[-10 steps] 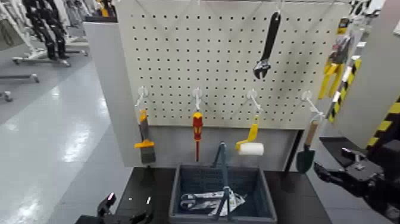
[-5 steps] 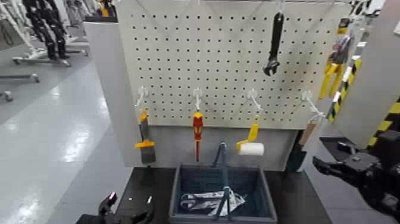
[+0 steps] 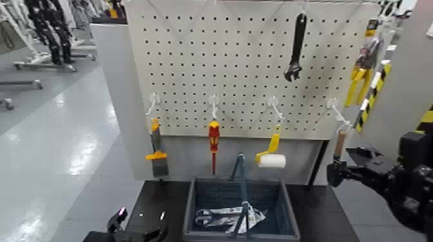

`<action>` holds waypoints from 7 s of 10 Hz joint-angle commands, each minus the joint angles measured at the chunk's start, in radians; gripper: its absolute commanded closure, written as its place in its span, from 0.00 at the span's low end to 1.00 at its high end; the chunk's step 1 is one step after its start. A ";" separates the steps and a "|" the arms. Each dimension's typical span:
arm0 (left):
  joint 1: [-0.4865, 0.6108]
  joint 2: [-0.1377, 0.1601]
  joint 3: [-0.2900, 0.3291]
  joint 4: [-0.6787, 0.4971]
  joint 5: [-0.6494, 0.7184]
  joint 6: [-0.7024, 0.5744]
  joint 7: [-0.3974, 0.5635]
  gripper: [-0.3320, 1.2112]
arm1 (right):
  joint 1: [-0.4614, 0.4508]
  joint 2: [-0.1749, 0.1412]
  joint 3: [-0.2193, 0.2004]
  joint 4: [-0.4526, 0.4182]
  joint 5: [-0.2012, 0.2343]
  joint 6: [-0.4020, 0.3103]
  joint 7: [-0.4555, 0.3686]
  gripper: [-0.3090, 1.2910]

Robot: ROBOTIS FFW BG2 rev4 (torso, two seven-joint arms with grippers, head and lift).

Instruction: Put the tool with the wooden handle into the crate.

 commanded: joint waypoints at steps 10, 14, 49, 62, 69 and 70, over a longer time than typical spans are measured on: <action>-0.004 -0.003 -0.003 0.003 0.000 0.002 0.000 0.29 | -0.182 0.005 0.110 0.291 -0.067 -0.164 0.003 0.51; -0.004 -0.003 -0.003 0.003 0.000 0.002 -0.002 0.29 | -0.186 0.014 0.136 0.301 -0.065 -0.153 -0.016 0.91; -0.001 0.000 0.000 0.003 0.005 0.002 -0.006 0.29 | 0.137 0.252 0.168 0.027 -0.493 -0.242 -0.089 0.96; -0.001 0.000 0.002 0.001 0.011 -0.002 -0.006 0.29 | 0.121 0.253 0.251 0.047 -0.521 -0.169 -0.144 0.46; -0.003 0.000 0.000 0.005 0.011 0.002 -0.006 0.29 | 0.136 0.252 0.237 0.004 -0.504 -0.162 -0.133 0.28; -0.004 0.000 0.000 0.005 0.011 0.002 -0.006 0.29 | 0.147 0.253 0.234 -0.019 -0.498 -0.165 -0.135 0.28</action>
